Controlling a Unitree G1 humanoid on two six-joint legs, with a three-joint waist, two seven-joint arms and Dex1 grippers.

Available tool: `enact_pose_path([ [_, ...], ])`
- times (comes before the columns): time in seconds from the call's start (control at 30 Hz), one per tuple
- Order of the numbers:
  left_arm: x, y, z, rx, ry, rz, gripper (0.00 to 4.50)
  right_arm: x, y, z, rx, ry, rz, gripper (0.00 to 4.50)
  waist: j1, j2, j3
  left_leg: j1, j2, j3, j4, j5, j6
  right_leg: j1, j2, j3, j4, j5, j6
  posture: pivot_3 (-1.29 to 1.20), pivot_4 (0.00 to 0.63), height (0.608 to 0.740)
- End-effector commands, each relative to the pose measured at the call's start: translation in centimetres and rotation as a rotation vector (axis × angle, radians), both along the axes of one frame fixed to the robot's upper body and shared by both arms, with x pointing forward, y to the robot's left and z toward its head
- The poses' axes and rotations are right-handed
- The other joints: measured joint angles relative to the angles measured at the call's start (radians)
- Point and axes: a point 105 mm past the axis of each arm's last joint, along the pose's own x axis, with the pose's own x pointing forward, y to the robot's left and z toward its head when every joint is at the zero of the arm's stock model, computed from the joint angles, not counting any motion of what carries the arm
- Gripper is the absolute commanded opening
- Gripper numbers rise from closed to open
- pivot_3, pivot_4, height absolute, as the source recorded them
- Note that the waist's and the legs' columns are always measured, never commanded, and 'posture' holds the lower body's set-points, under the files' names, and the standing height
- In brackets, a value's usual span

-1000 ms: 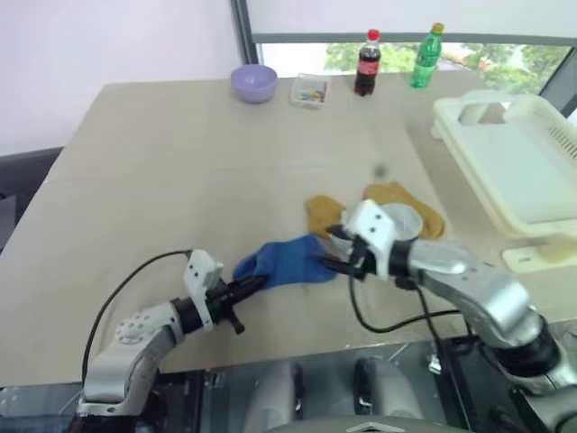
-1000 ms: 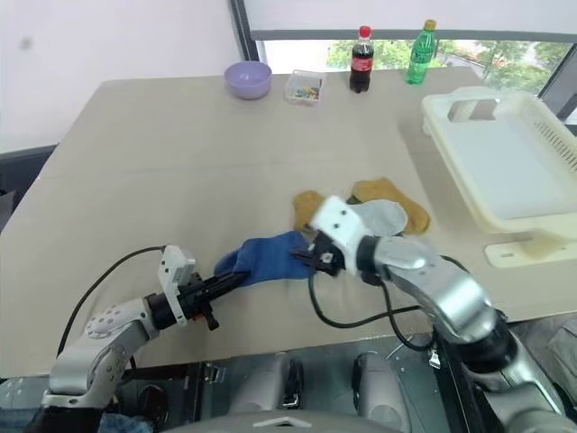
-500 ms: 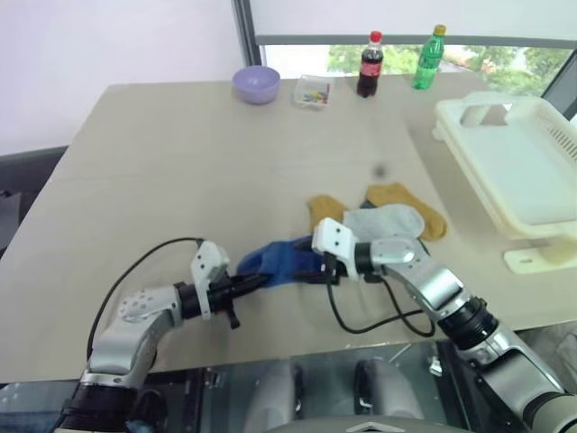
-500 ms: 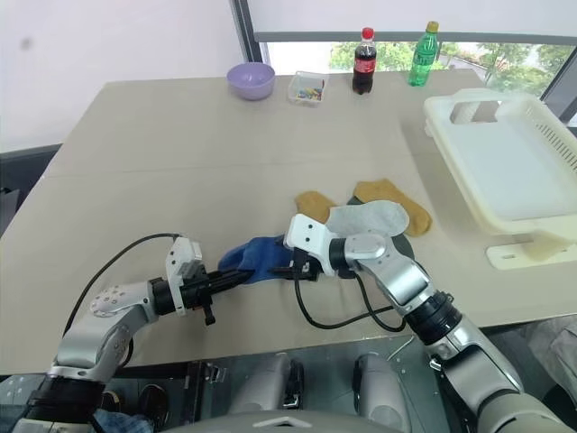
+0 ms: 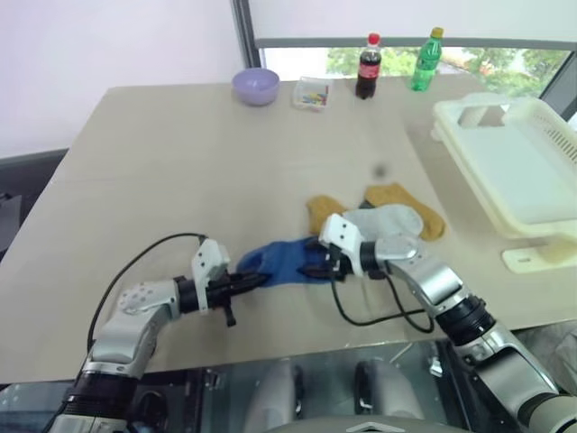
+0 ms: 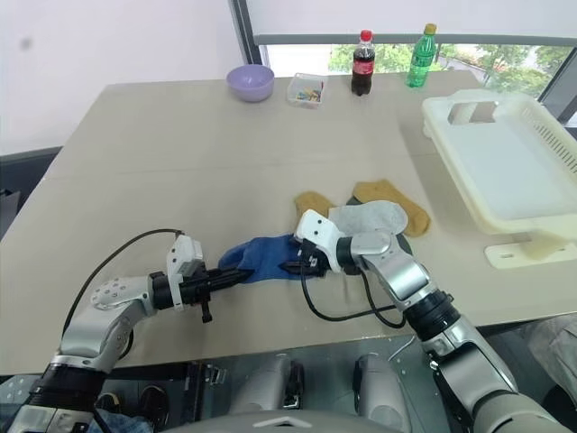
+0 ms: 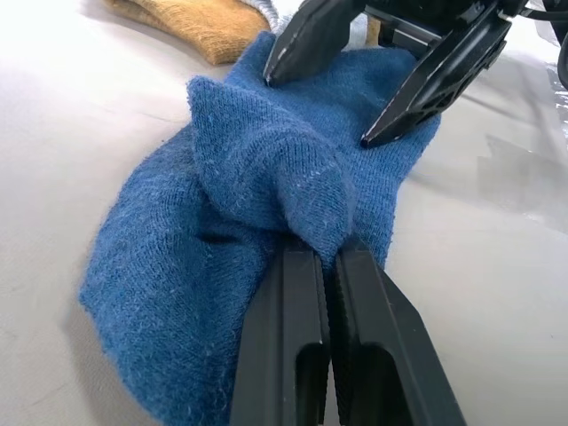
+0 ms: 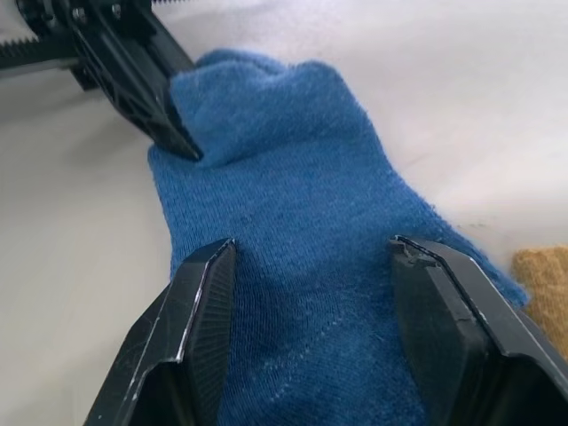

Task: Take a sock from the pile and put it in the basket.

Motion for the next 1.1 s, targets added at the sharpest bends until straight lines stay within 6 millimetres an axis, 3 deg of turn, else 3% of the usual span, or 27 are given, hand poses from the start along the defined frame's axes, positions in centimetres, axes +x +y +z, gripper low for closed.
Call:
enact_pose_path([
  [0.03,0.1,1.7,-1.8,0.04,0.084,0.096,1.34,-0.4,0.0,-1.1,-0.037,0.015,-0.01,2.85,0.0,0.003,-0.002,0.0,0.0,0.0,0.0,0.0,0.0,0.0,0.0,0.0,0.0,0.0,0.0,0.0,0.15,0.74],
  [0.13,0.4,1.9,-0.9,0.01,0.057,0.122,2.7,-0.2,-0.2,-1.6,-0.065,0.004,-0.032,2.85,-0.004,0.004,-0.003,0.001,0.0,0.0,0.0,0.0,0.0,0.0,0.0,0.0,0.001,-0.001,0.002,0.0,0.15,0.74],
  [0.27,1.2,2.3,1.9,-0.134,0.009,0.215,4.35,-0.2,-0.3,-2.0,-0.075,0.005,-0.05,2.85,-0.012,0.004,-0.003,0.001,0.001,0.0,0.0,0.0,0.0,0.0,0.0,0.0,0.002,-0.002,0.003,0.0,0.15,0.74],
  [0.3,1.4,2.6,2.5,-0.173,0.009,0.247,4.46,-0.2,-0.3,-2.1,-0.075,0.007,-0.057,2.85,-0.014,0.004,-0.003,0.001,0.001,0.0,0.0,0.0,0.0,0.0,0.0,0.0,0.002,-0.002,0.002,0.0,0.15,0.74],
  [0.57,0.6,3.7,2.8,-0.283,0.097,0.351,4.46,-0.3,-0.1,-2.5,-0.074,0.015,-0.068,2.85,-0.024,0.001,-0.002,0.0,0.0,0.0,-0.001,0.0,0.0,0.0,0.0,0.0,0.0,0.0,0.0,0.0,0.15,0.74],
  [0.8,-2.3,2.0,0.2,-0.191,0.28,0.234,4.46,0.0,0.3,-2.3,-0.072,0.008,-0.07,2.85,-0.026,0.001,-0.002,0.001,0.0,0.0,-0.001,0.0,0.0,0.0,-0.001,0.001,0.0,0.0,0.0,0.0,0.15,0.74],
  [1.1,-5.0,0.1,-1.0,-0.187,0.467,0.116,4.46,0.0,0.8,-2.2,-0.057,0.011,-0.076,2.85,-0.027,0.002,-0.003,0.001,0.001,0.0,-0.002,0.0,-0.001,0.0,-0.001,0.001,0.0,-0.002,0.002,0.0,0.15,0.74],
])
